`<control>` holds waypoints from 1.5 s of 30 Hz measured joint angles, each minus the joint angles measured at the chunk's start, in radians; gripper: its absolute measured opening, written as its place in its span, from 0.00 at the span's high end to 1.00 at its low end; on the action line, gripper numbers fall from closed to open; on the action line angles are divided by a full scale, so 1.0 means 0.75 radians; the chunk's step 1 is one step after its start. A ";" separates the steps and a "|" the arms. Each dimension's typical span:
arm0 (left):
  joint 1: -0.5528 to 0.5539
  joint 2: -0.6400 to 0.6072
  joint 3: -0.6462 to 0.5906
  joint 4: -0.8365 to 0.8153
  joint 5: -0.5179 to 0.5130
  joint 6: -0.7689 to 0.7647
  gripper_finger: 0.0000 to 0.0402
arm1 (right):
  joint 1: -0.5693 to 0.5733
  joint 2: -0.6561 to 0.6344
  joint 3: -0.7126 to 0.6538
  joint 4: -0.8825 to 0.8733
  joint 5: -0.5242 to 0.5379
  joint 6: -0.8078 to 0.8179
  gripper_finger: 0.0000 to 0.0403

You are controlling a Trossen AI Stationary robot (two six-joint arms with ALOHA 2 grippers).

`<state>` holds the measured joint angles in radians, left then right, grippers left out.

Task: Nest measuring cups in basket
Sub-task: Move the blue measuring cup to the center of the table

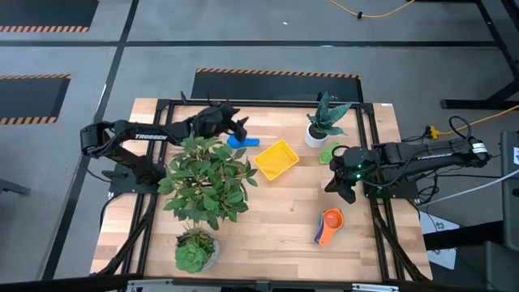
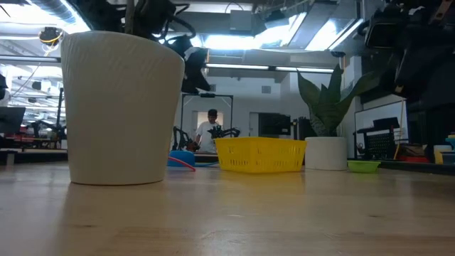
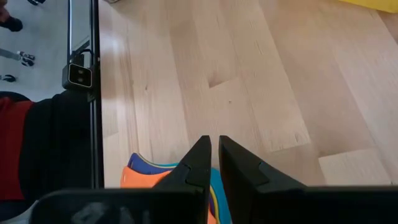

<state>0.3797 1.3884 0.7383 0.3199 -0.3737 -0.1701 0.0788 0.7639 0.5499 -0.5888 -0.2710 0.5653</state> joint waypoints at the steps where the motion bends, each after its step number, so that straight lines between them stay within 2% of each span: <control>1: 0.015 0.000 0.000 -0.003 0.020 0.009 0.45 | 0.000 0.000 0.000 0.000 0.000 0.000 0.91; 7: 0.086 0.000 0.000 -0.007 0.132 0.030 0.45 | 0.000 0.000 0.000 0.000 0.000 0.000 0.91; 21: 0.120 0.000 0.000 -0.007 0.062 0.030 0.45 | 0.000 0.000 0.000 0.000 0.000 -0.001 0.91; 28: 0.119 0.000 0.000 -0.007 0.197 0.097 0.45 | 0.001 0.000 0.000 0.000 0.000 -0.002 0.91; 32: 0.120 0.000 0.000 -0.007 0.272 0.101 0.40 | 0.000 0.000 0.000 0.000 0.000 -0.002 0.91; 40: 0.119 0.000 0.000 -0.007 0.277 0.165 0.23 | 0.001 0.000 0.000 0.000 -0.001 -0.002 0.91; 45: 0.119 0.000 0.000 -0.008 0.262 0.184 0.21 | 0.001 0.000 0.000 0.000 0.000 -0.003 0.91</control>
<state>0.4690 1.3884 0.7383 0.3141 -0.1772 -0.0320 0.0792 0.7639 0.5499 -0.5888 -0.2712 0.5632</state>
